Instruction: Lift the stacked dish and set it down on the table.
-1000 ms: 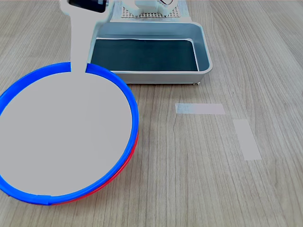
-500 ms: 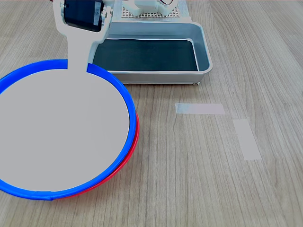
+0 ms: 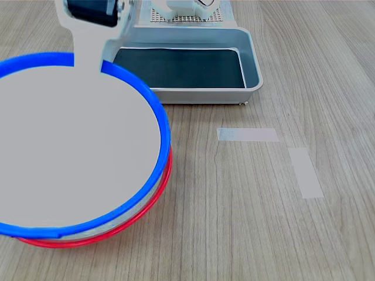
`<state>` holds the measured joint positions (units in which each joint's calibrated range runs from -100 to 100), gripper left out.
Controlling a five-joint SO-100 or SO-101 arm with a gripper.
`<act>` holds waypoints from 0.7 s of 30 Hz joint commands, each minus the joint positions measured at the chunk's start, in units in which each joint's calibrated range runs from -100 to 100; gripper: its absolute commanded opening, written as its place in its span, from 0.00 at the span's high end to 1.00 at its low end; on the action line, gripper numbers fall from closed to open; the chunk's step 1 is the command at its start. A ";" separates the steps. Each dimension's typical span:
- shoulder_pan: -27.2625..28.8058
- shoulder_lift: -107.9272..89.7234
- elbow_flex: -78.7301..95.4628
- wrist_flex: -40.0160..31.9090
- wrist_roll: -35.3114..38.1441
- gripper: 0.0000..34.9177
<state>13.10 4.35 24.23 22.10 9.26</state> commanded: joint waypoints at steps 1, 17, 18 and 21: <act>-1.57 -8.74 1.58 -2.01 -0.78 1.00; -18.41 -14.37 7.95 7.65 -1.07 1.00; -19.07 -13.86 7.95 7.73 -1.07 1.00; -20.67 -11.81 7.95 7.82 -1.07 1.00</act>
<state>-6.37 -8.10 32.67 29.77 8.28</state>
